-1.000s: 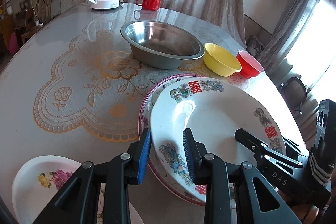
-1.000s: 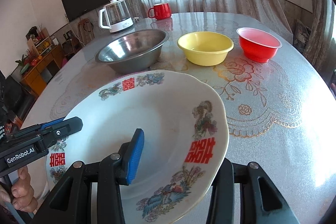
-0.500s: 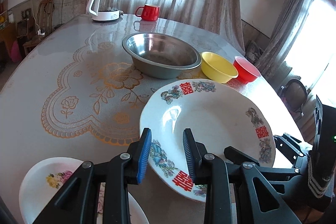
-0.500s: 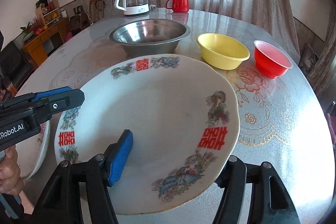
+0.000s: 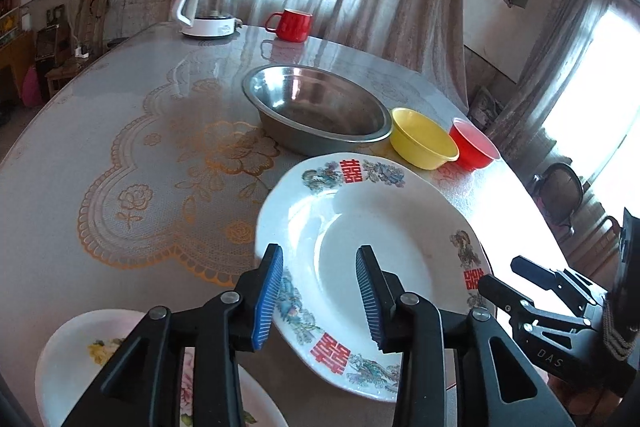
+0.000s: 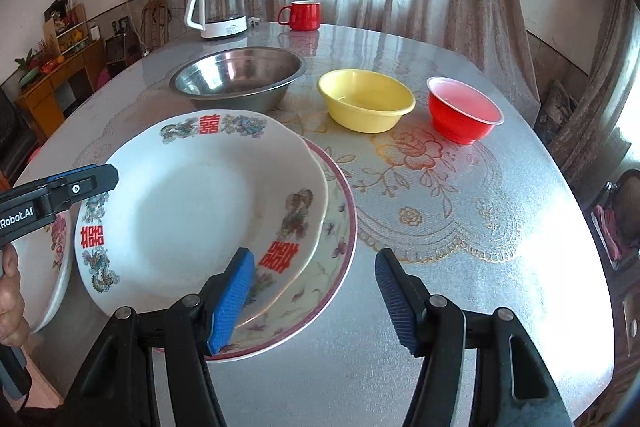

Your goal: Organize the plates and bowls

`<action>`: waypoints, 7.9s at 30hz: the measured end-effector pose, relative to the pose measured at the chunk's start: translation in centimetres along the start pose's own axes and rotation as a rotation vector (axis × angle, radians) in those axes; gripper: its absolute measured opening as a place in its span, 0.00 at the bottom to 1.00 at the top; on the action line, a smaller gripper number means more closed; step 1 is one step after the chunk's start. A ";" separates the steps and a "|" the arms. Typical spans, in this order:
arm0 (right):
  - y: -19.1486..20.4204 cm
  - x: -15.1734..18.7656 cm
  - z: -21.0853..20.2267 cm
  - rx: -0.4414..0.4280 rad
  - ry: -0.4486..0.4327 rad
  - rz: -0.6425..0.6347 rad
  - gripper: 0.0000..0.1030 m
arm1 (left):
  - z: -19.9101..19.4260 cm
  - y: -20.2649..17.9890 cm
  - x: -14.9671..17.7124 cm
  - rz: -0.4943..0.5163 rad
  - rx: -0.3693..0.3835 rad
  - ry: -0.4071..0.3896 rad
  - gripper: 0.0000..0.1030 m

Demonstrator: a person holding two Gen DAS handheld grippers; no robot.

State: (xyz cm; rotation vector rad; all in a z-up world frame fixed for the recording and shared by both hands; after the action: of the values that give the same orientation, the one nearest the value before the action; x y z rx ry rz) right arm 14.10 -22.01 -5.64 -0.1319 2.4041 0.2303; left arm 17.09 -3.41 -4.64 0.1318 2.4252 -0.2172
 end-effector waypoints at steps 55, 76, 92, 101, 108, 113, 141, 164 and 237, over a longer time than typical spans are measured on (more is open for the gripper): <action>0.3 -0.7 2.1 0.060 -0.039 -0.024 0.33 | 0.1 -0.2 0.8 0.031 -0.154 -0.002 0.53; 1.4 -0.5 -0.5 -0.003 -0.152 0.054 0.41 | -3.9 5.0 2.5 -0.075 -0.301 -0.070 0.56; 10.6 0.4 -1.4 -0.401 -0.135 -0.079 0.50 | -6.6 9.3 4.0 -0.127 -0.385 -0.114 0.57; 16.2 2.8 0.6 -0.545 -0.021 -0.158 0.50 | -8.9 12.1 4.8 -0.146 -0.448 -0.163 0.59; 17.4 3.6 1.9 -0.561 0.033 -0.168 0.50 | -9.6 13.6 5.8 -0.161 -0.474 -0.166 0.62; 17.6 3.7 2.7 -0.572 0.059 -0.153 0.50 | -9.4 14.5 6.5 -0.173 -0.484 -0.155 0.62; 19.2 3.8 4.9 -0.632 0.109 -0.134 0.52 | -8.4 16.7 9.8 -0.209 -0.460 -0.099 0.62; 19.6 3.3 5.5 -0.583 0.096 -0.191 0.48 | -4.8 14.0 9.5 -0.161 -0.275 -0.067 0.39; 2.7 -1.2 0.2 -0.237 -0.146 0.149 0.31 | -0.7 -2.7 -0.5 0.074 -0.002 -0.115 0.37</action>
State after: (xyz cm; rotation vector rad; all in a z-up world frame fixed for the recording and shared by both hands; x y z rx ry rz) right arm 14.69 -19.28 -4.62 -0.0421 2.2361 0.5745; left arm 16.59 -5.94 -3.49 0.2022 2.3017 -0.1838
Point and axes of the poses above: each gripper's, at about its wrist camera, not at the fingertips, and z roughly the way its jaws point, y to its left, x to its underside, the point moved 5 cm from there along z, roughly the way its jaws point, and after that the axes turned 14 degrees about -x, right-handed, at the moved point
